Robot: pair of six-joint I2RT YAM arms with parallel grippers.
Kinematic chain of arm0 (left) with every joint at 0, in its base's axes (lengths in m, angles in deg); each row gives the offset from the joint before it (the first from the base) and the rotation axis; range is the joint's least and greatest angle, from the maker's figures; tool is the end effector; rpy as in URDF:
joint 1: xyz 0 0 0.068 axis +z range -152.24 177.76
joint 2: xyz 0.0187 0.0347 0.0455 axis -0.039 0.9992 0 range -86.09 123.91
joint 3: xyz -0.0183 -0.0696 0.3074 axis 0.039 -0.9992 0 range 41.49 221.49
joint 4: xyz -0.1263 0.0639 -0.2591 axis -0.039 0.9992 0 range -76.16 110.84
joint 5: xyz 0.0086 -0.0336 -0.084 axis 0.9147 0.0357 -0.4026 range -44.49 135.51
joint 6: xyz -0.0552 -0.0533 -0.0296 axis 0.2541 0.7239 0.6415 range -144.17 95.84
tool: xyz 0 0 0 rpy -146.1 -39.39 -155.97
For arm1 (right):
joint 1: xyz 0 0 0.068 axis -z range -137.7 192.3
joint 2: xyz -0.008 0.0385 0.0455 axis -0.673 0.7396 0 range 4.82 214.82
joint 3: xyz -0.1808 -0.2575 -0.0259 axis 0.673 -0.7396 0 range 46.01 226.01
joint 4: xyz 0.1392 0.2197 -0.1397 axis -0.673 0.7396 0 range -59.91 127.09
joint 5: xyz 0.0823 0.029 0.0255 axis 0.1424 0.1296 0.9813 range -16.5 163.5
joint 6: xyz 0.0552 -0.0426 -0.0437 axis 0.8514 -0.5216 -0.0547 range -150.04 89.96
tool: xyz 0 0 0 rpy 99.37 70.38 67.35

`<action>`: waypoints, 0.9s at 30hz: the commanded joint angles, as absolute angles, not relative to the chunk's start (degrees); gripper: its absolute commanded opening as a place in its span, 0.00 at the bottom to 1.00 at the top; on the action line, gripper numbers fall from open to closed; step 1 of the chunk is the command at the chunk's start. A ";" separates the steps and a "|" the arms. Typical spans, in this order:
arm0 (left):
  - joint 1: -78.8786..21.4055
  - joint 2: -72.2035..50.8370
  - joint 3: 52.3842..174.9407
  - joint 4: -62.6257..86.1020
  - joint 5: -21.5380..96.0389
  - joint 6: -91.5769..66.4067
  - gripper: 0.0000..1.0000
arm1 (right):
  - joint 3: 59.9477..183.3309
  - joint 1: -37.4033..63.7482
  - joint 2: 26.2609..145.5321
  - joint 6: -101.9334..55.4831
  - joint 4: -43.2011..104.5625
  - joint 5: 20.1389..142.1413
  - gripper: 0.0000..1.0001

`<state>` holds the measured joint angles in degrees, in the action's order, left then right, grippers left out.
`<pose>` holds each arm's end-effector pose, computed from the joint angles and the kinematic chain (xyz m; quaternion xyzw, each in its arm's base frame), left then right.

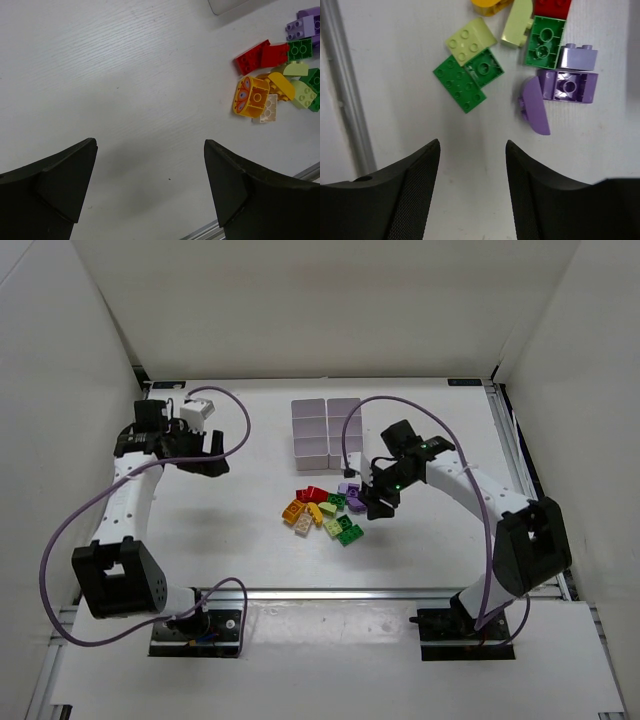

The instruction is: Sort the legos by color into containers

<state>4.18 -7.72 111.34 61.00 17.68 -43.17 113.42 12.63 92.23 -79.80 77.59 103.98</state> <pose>0.3236 0.0027 0.3197 0.1722 0.9140 -0.1612 0.3299 0.2795 0.2010 0.2563 -0.6442 0.6951 0.2211 0.2302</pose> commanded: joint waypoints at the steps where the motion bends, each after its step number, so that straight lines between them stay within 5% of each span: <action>1: 4.09 -6.55 114.35 61.04 17.91 -43.77 0.99 | 112.72 12.33 94.02 -83.48 70.79 100.67 0.60; 27: 4.00 -0.13 118.05 59.63 21.52 -43.24 0.99 | 115.09 12.68 108.70 -88.58 60.94 96.00 0.59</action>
